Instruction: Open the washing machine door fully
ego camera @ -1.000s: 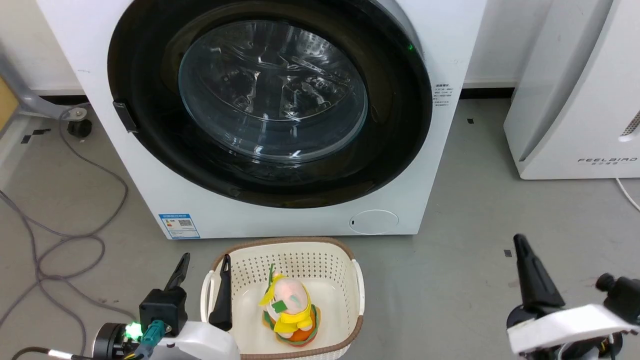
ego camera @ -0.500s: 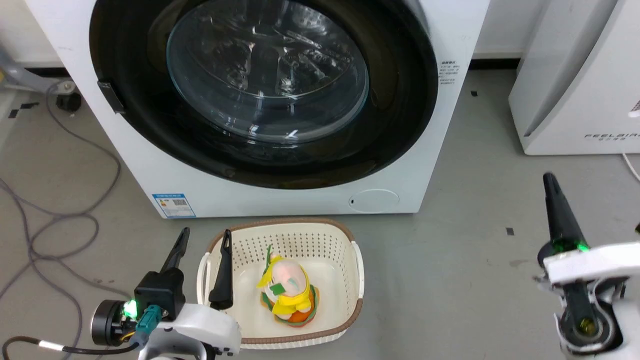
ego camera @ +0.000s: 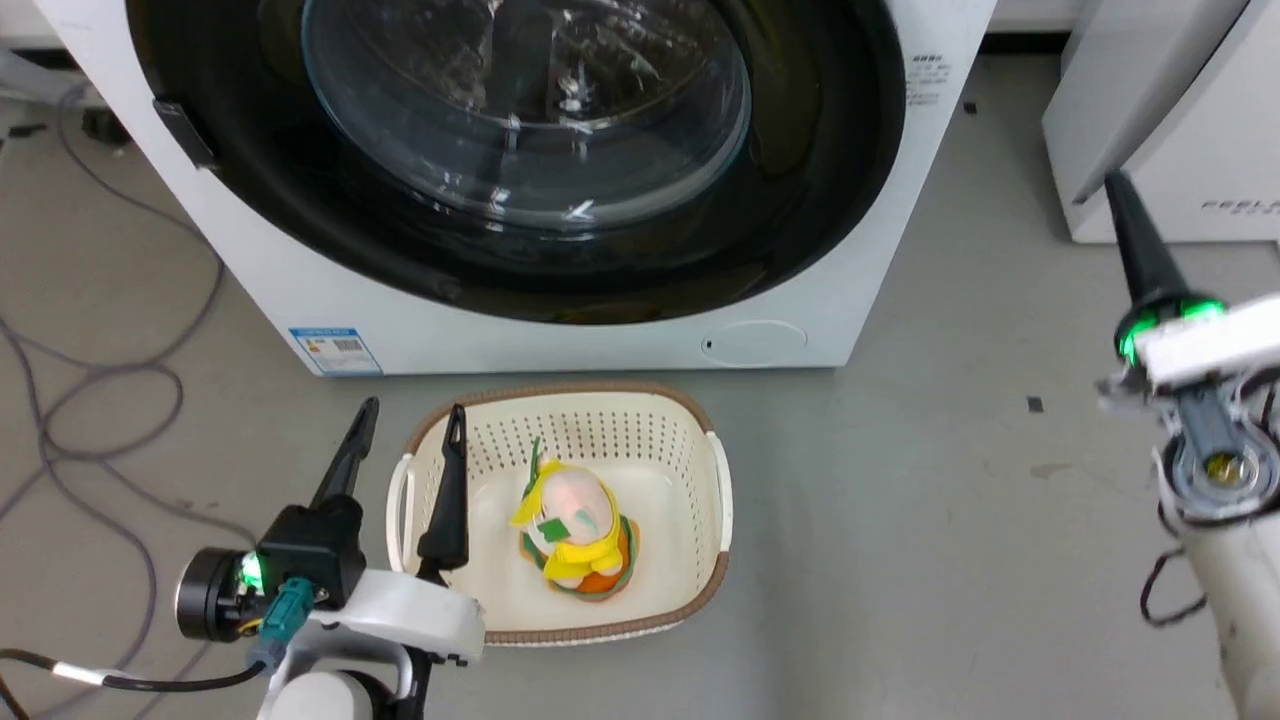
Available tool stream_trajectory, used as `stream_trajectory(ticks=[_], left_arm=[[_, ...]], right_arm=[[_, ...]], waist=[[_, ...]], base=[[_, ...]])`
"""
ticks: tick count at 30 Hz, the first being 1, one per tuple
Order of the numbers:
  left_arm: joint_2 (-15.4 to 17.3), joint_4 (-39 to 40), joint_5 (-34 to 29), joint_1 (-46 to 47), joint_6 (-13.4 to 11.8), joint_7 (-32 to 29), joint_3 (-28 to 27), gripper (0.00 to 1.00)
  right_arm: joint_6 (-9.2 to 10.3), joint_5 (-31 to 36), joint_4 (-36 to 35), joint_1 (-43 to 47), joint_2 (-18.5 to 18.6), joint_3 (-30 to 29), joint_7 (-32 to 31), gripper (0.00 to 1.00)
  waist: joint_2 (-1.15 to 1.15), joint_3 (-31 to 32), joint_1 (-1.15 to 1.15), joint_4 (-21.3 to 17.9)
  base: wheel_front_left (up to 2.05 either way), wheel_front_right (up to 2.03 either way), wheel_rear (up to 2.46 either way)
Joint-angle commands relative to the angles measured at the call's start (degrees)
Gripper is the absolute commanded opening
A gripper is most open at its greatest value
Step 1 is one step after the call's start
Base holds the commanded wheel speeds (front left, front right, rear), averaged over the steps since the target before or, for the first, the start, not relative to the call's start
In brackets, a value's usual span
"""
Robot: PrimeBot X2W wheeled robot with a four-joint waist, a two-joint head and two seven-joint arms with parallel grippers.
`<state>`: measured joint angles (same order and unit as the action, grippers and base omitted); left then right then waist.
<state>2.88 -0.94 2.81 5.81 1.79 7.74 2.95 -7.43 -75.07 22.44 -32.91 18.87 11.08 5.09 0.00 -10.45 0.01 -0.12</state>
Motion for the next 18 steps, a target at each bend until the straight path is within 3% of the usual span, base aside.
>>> stream_trajectory(ticks=[1, 8, 18], left_arm=[[0.18, 0.49, 0.27, 1.32, 0.30, 0.73, 0.02, 1.00], [0.51, 1.30, 0.16, 3.15, 0.73, 1.56, 0.05, 1.00], [0.56, 2.13, 0.42, 5.06, 1.17, 2.76, 0.15, 1.00]], right_arm=[[-0.04, -3.73, 2.02, -4.16, 1.41, 2.01, 0.21, 0.00], [-0.04, -11.25, 9.25, -16.62, 3.64, 10.94, 0.00, 0.00], [-0.04, -19.89, 22.11, -35.15, 4.01, 25.85, -4.89, 0.00]], waist=[[0.00, -1.50, -0.01, -0.09], [0.00, -4.66, -0.01, -0.22], [0.00, -8.29, -0.01, 0.14]], base=[[0.00, 0.00, 0.00], [0.00, 0.00, 0.00], [0.00, 0.00, 0.00]])
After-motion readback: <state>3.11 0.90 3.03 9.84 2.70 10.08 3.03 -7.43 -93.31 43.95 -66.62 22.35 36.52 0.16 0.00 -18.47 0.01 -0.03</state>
